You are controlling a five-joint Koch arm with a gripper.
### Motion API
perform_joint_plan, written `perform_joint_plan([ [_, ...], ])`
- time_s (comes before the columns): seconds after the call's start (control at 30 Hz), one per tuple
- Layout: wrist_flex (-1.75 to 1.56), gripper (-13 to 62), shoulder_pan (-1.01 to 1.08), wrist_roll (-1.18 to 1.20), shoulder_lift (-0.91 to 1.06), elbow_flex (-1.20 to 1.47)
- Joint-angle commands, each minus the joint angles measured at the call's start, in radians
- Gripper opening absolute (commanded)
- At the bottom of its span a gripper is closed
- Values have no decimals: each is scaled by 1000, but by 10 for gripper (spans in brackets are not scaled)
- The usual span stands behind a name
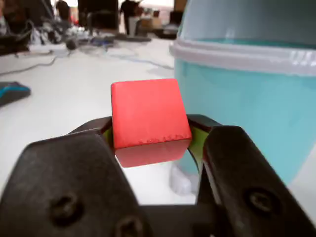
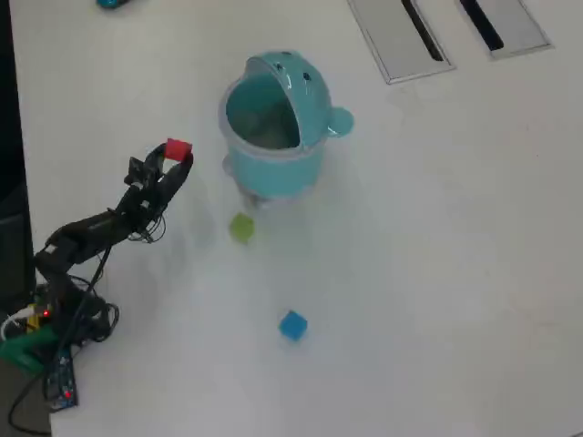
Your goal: Grasp RGB lego blocks and put them in the bin one by one.
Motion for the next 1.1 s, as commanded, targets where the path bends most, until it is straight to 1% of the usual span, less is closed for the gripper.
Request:
perform_joint_plan([
  [0.0,-54,127,20,0,41,-95],
  [0.23,61,127,101,25,21,-284],
  [0.4,118,126,140,40,-34,-439],
  [0.6,216,126,189,60,-130,-666],
  [0.87,241,127,218,67,-221,-805],
  [1.07,253,126,233,69,-347,-974],
])
